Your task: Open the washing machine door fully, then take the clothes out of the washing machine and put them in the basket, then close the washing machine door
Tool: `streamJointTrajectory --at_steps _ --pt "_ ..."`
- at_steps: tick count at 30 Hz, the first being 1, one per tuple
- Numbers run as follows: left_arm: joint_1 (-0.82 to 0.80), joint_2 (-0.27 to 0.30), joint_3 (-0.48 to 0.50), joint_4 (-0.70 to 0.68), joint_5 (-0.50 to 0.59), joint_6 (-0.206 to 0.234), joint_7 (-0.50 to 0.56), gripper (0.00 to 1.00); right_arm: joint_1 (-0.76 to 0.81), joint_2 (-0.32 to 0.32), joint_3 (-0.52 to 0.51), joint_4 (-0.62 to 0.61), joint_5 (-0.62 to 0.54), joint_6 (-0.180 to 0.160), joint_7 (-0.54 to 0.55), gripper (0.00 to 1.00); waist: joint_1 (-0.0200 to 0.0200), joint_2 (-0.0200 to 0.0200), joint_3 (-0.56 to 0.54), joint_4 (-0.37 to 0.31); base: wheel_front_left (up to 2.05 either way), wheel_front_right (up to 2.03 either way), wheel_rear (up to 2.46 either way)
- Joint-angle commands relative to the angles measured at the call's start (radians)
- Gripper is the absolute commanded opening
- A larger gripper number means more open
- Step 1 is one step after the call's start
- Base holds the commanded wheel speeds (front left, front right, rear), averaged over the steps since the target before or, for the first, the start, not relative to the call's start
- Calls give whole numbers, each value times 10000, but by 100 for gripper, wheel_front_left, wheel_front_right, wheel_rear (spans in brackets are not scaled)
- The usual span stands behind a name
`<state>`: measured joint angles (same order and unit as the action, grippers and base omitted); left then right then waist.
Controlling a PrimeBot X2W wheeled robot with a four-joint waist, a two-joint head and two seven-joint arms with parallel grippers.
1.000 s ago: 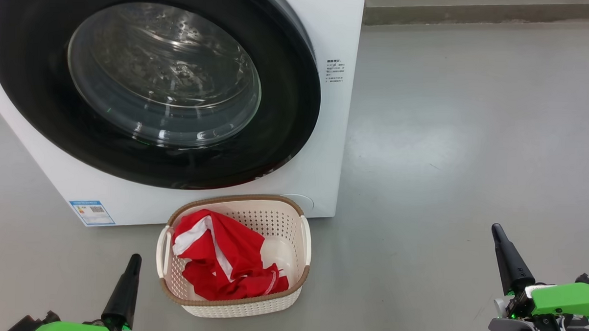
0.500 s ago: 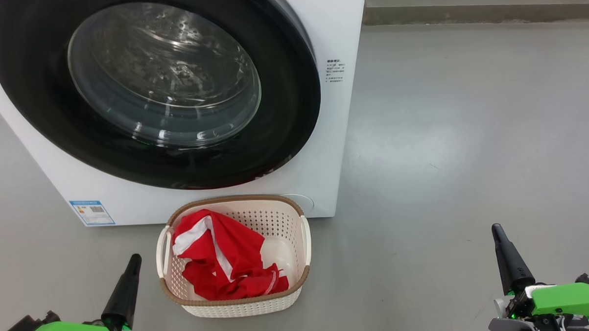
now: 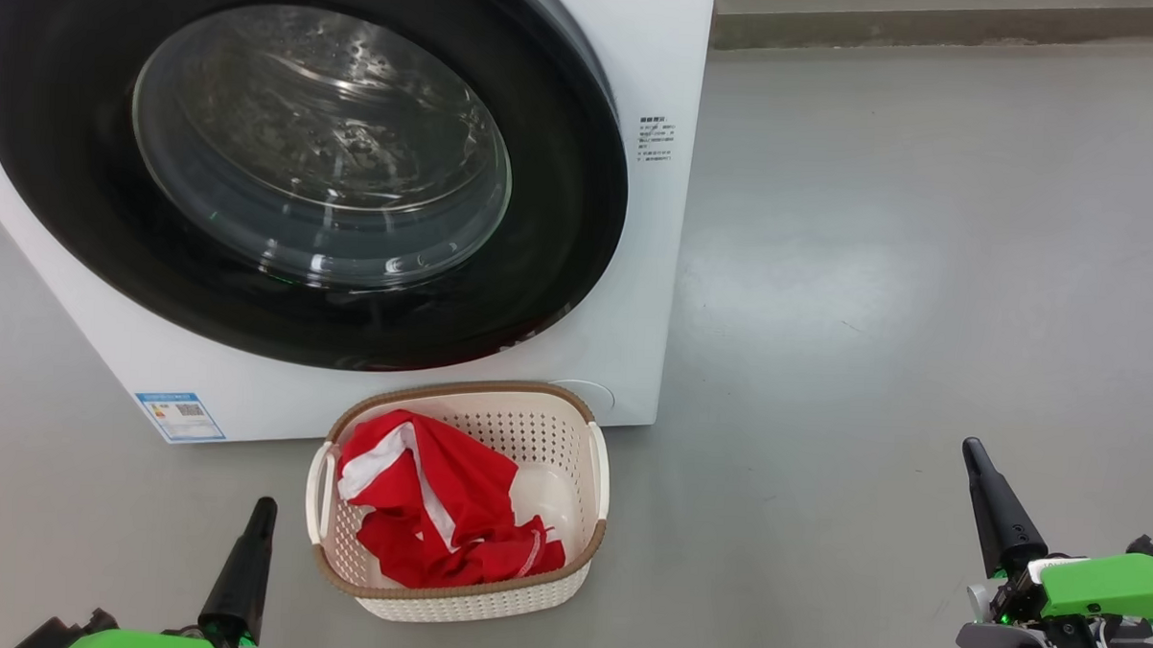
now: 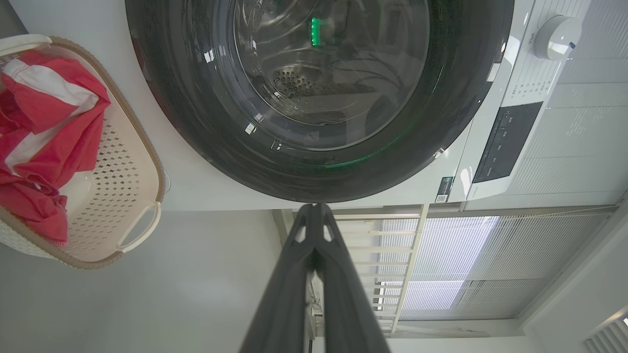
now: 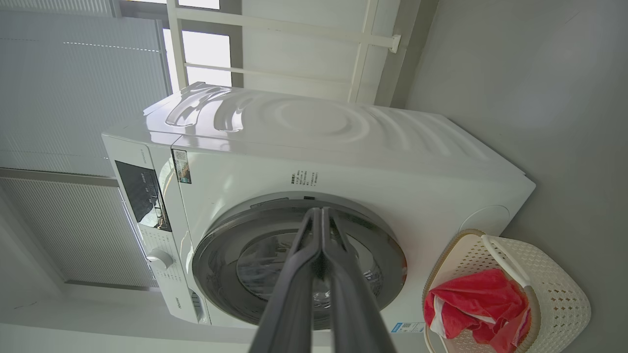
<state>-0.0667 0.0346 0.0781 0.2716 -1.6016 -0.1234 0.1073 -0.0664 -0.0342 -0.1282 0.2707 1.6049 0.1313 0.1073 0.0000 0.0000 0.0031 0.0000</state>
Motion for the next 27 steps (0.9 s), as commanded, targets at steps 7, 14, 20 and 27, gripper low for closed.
streamJointTrajectory --at_steps 7,14,20,27 --pt "-414 156 357 -263 -70 -73 60 0 -415 -160 142 -259 36 -6 61 0 0 0 0 0 0 0 0" --pt "-414 156 357 -263 -70 -73 60 0 -415 -160 143 -259 37 -6 60 0 0 0 0 0 0 0 0" --pt "-414 156 357 -264 -70 -73 60 0 -415 -160 143 -259 37 -6 60 0 0 0 0 0 0 0 0" --pt "-414 156 357 -264 -70 -73 60 0 -415 -160 143 -259 37 -6 60 0 0 0 0 0 0 0 0"
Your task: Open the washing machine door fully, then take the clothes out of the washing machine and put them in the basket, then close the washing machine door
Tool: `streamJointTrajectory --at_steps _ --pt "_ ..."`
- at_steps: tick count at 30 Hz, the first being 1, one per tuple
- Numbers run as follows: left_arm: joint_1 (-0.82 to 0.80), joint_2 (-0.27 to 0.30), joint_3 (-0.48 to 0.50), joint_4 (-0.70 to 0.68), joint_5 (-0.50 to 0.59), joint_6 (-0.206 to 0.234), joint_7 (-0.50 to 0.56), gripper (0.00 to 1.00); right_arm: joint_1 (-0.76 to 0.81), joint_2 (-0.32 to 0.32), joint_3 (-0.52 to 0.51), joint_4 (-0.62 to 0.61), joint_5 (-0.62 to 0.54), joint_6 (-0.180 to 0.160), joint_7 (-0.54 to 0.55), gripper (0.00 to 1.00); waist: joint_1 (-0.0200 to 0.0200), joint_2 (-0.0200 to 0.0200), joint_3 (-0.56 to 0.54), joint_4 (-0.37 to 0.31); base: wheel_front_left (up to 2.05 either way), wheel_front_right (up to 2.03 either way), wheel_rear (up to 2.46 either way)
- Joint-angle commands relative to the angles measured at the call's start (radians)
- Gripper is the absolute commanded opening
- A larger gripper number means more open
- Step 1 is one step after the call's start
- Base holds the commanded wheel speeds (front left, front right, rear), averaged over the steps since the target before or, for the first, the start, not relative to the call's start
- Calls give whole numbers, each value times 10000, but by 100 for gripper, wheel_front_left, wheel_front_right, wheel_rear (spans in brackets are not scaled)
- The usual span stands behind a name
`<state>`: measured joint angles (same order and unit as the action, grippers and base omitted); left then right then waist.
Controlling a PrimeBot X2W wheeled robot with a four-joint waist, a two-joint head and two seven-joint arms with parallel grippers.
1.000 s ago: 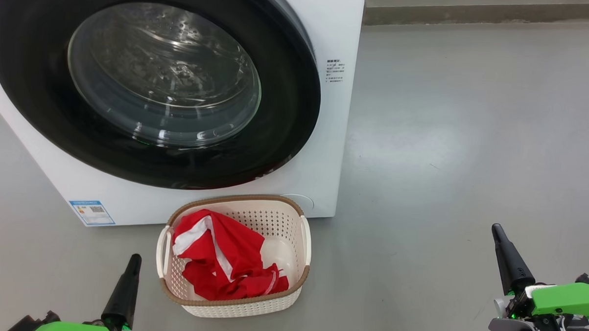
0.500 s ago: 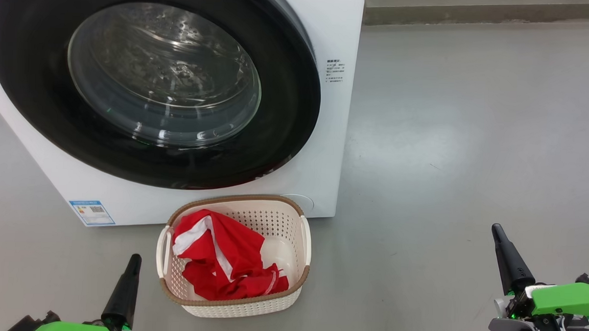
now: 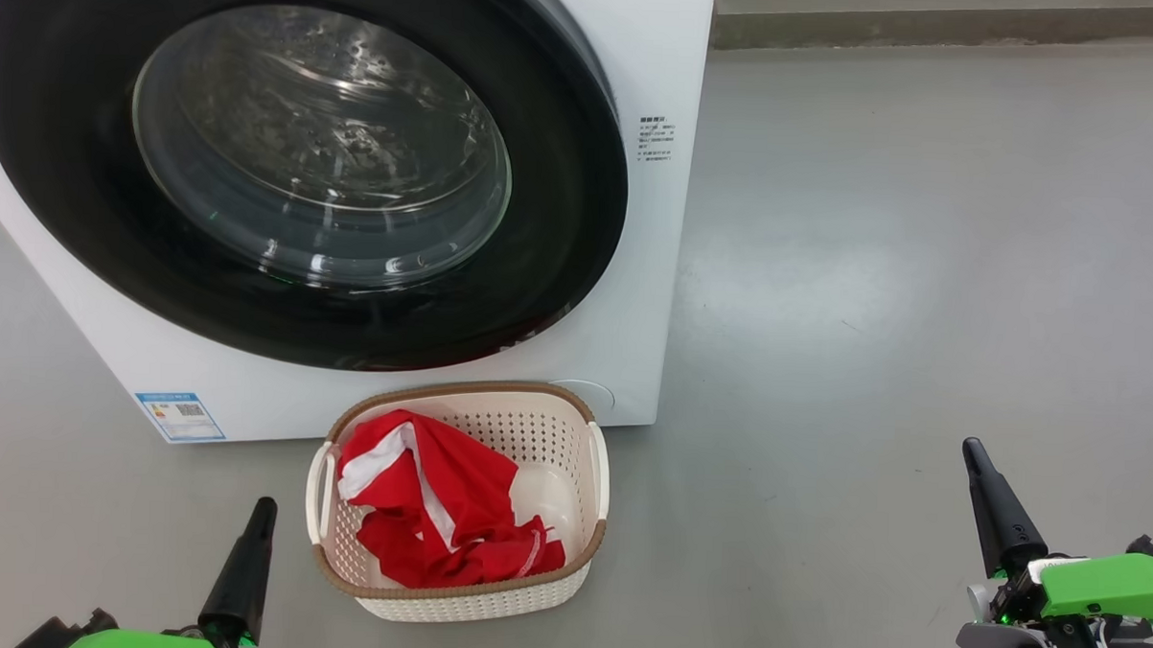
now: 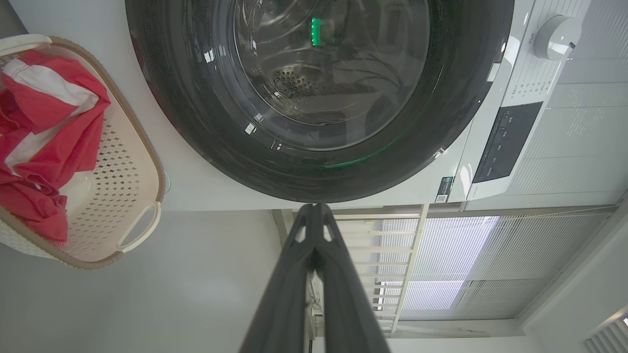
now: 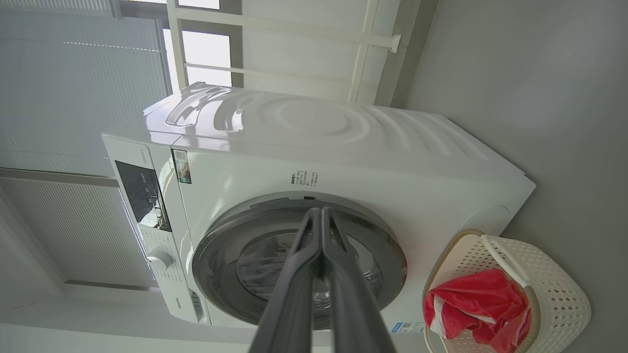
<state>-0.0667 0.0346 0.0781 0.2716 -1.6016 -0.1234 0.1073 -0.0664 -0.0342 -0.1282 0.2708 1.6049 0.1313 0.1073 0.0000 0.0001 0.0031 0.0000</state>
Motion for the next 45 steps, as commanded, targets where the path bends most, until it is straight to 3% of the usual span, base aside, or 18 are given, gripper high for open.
streamJointTrajectory --at_steps 1,45 --pt "-414 156 357 -264 -70 -73 60 0 -415 -160 143 -261 37 -6 60 0 0 -1 0 0 0 0 0" --pt "-413 156 356 -265 -71 -73 59 0 -415 -160 144 -261 38 -6 59 0 0 -1 0 0 0 0 0"
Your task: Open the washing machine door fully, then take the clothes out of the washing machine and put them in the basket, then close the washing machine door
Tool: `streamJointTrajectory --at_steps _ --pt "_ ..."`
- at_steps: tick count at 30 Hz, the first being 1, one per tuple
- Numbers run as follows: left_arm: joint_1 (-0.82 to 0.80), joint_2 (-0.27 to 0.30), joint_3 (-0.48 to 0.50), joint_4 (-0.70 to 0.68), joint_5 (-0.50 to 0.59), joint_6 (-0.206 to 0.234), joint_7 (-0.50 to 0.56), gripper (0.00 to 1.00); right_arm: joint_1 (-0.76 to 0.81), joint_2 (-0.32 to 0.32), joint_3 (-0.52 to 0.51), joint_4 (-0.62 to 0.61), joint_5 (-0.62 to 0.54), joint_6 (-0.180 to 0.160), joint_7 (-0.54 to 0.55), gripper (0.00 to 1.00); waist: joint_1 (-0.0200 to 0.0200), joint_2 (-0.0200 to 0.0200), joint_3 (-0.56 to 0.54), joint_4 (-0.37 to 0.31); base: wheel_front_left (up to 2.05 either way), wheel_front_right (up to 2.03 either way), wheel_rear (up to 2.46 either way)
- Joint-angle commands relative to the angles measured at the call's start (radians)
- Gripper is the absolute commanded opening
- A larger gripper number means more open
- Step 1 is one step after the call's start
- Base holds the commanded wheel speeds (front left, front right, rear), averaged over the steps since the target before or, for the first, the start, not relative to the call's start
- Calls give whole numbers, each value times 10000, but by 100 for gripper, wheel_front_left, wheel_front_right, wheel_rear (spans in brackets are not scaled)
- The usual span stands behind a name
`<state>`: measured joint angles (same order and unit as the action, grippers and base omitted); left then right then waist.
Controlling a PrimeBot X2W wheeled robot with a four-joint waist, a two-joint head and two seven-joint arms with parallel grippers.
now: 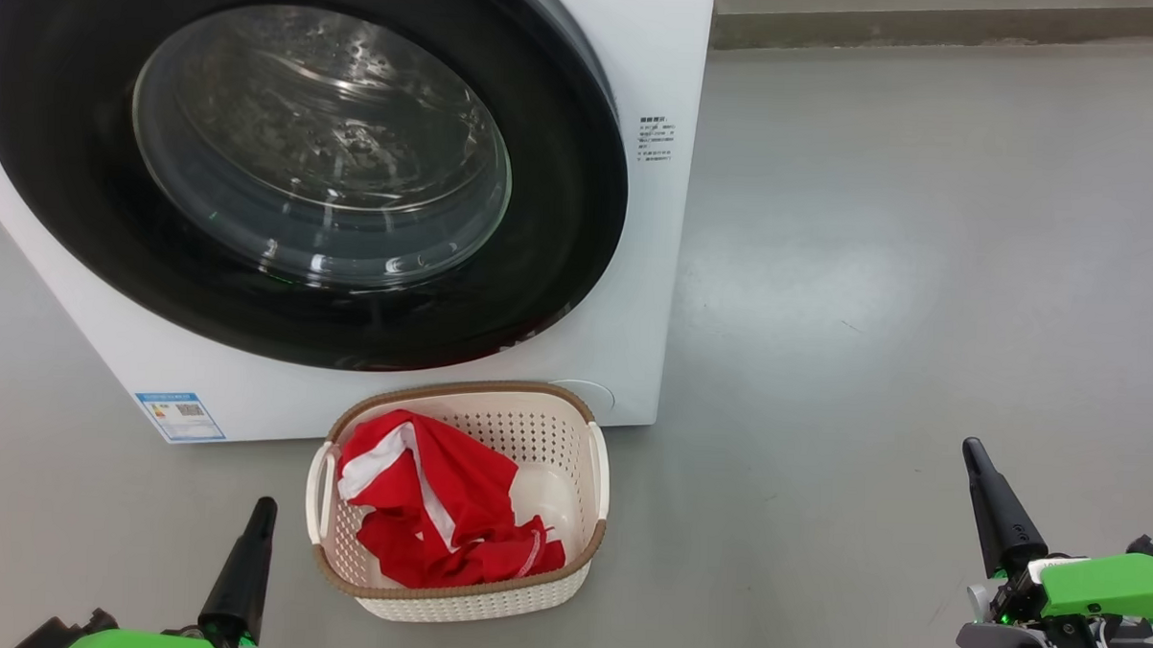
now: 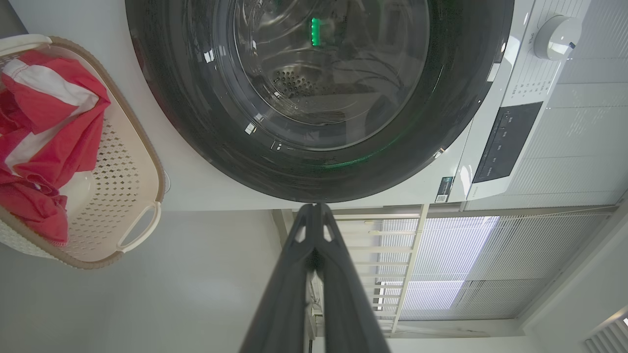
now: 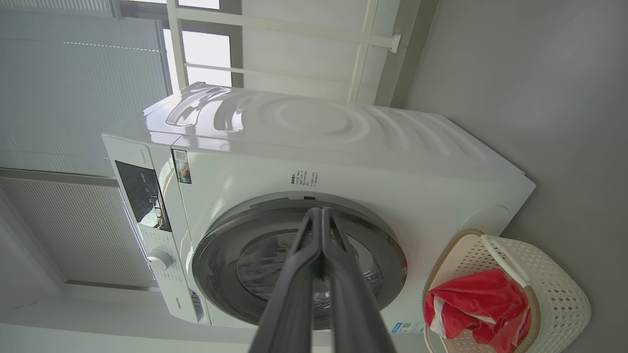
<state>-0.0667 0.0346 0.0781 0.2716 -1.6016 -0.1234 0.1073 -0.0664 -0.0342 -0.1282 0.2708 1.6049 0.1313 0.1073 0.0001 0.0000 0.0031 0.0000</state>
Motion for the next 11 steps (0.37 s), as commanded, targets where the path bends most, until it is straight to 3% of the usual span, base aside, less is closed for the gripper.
streamJointTrajectory --at_steps 1,11 --pt "-413 156 356 -265 -71 -73 59 0 -415 -160 144 -261 38 -6 59 0 0 0 0 0 0 0 0" --pt "-413 156 355 -265 -71 -73 59 0 -415 -160 145 -261 38 -6 59 0 0 0 0 0 0 0 0"
